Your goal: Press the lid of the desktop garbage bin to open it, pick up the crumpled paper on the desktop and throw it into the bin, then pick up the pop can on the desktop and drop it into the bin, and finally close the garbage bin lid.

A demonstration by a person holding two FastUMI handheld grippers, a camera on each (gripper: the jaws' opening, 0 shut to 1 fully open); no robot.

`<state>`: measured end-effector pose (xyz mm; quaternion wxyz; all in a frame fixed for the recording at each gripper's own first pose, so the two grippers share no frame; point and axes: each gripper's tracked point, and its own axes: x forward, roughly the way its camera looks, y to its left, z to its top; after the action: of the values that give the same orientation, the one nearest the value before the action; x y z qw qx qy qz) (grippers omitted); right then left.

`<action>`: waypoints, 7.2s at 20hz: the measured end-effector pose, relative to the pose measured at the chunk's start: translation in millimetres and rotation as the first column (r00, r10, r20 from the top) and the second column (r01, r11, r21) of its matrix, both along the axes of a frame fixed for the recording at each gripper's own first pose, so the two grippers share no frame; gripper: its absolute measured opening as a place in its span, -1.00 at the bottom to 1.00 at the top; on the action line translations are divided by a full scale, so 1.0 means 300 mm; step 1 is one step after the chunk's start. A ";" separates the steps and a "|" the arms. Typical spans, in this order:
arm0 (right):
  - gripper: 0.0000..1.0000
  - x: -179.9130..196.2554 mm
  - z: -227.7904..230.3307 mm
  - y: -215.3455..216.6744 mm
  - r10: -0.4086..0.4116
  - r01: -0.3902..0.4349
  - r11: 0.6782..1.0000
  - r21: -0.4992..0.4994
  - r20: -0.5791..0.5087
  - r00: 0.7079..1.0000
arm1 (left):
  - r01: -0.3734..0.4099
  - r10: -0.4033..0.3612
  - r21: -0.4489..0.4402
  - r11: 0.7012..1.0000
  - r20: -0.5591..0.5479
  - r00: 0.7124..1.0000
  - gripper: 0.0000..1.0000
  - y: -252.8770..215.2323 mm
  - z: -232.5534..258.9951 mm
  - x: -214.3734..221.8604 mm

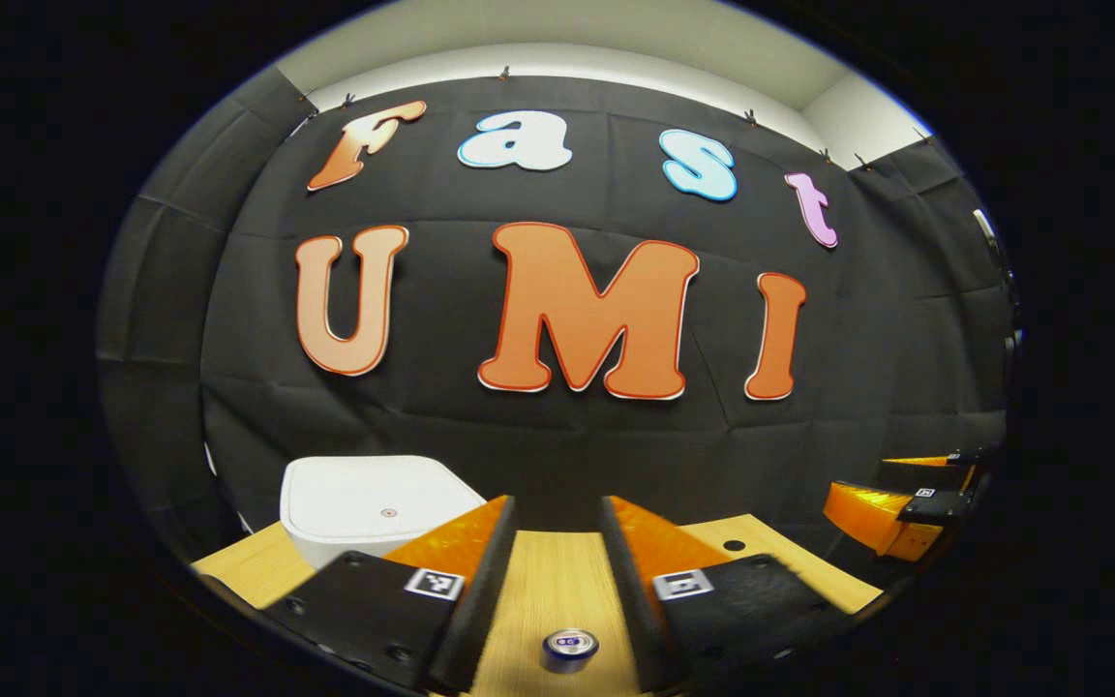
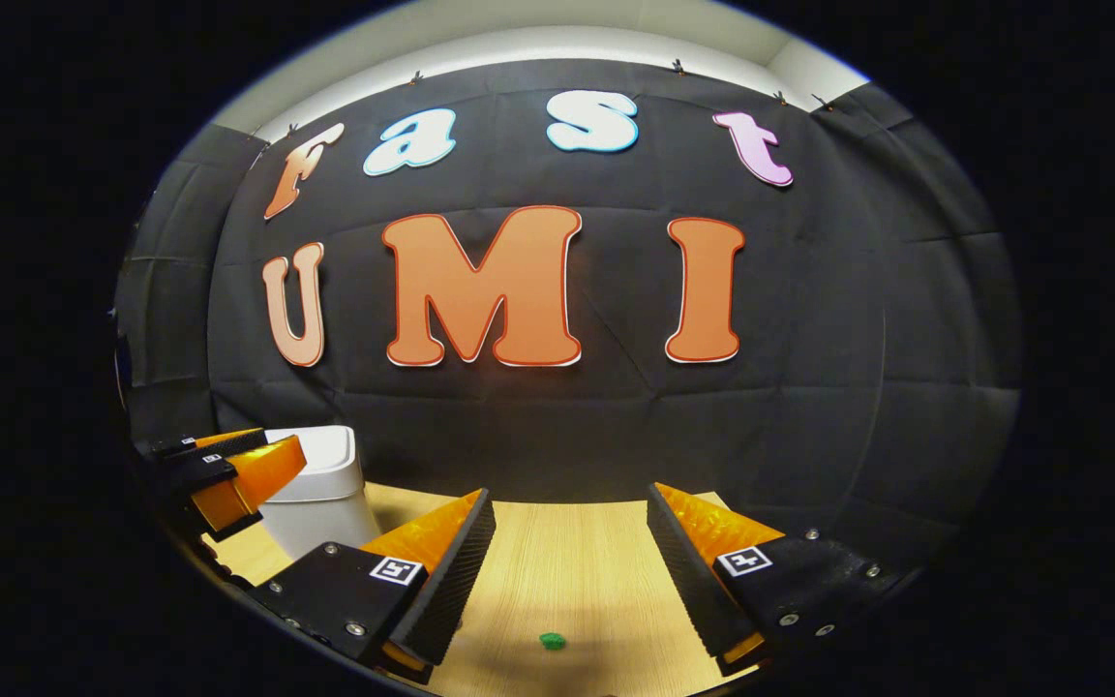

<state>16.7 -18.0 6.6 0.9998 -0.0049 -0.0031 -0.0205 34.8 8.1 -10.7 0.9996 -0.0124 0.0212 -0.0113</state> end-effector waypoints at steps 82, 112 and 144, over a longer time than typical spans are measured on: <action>-0.43 0.193 -1.089 0.032 0.098 -0.294 0.954 -0.053 -0.874 0.476 | -0.082 0.087 0.038 0.996 -0.162 0.983 0.86 0.429 -0.167 -0.062; -0.93 0.428 0.323 0.546 0.672 -0.726 0.687 -0.035 -0.348 0.654 | -0.210 0.212 0.043 0.977 -0.056 0.976 0.85 0.740 -0.007 -0.257; 0.89 0.333 0.358 -0.502 0.326 -0.334 0.942 -0.009 -0.199 0.924 | 0.116 -0.162 -0.160 0.980 -0.318 0.934 0.90 0.091 -0.547 -0.150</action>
<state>116.5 -168.7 113.9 0.9841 -0.0279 0.0936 0.1487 -10.2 35.4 -174.8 0.9754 -0.0820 0.1878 -0.0814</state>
